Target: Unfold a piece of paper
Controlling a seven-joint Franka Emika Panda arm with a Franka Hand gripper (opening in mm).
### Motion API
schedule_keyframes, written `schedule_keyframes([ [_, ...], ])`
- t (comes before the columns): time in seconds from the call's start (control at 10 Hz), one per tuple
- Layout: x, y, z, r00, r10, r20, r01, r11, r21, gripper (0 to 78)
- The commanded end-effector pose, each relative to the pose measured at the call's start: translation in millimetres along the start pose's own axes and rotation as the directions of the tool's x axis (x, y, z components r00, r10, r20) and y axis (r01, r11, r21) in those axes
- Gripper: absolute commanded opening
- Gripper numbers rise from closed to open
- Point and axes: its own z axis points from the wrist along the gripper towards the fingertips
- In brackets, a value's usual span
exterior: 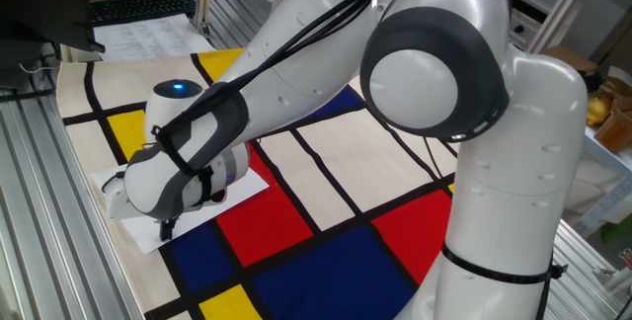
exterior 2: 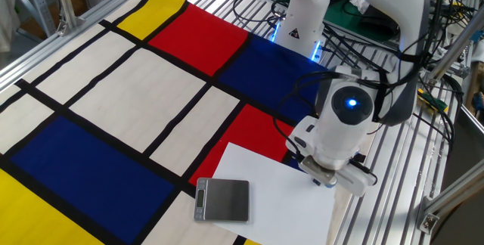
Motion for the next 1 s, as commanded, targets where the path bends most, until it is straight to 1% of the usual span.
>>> schedule_keyframes([
  [0.1,-9.5,-7.0,0.7,1.000,-0.019,0.009,0.019,1.000,0.000,1.2],
  [0.5,-10.8,-7.8,-0.5,1.000,-0.023,0.009,0.023,1.000,0.004,1.2],
  [0.8,-11.7,-8.3,-25.3,0.999,-0.019,-0.026,0.019,1.000,0.011,1.2],
  [0.9,-12.0,-9.1,-34.9,0.999,-0.018,-0.033,0.019,1.000,0.013,1.2],
  [1.0,-12.1,-9.4,-37.8,0.999,-0.017,-0.035,0.018,1.000,0.013,1.2],
])
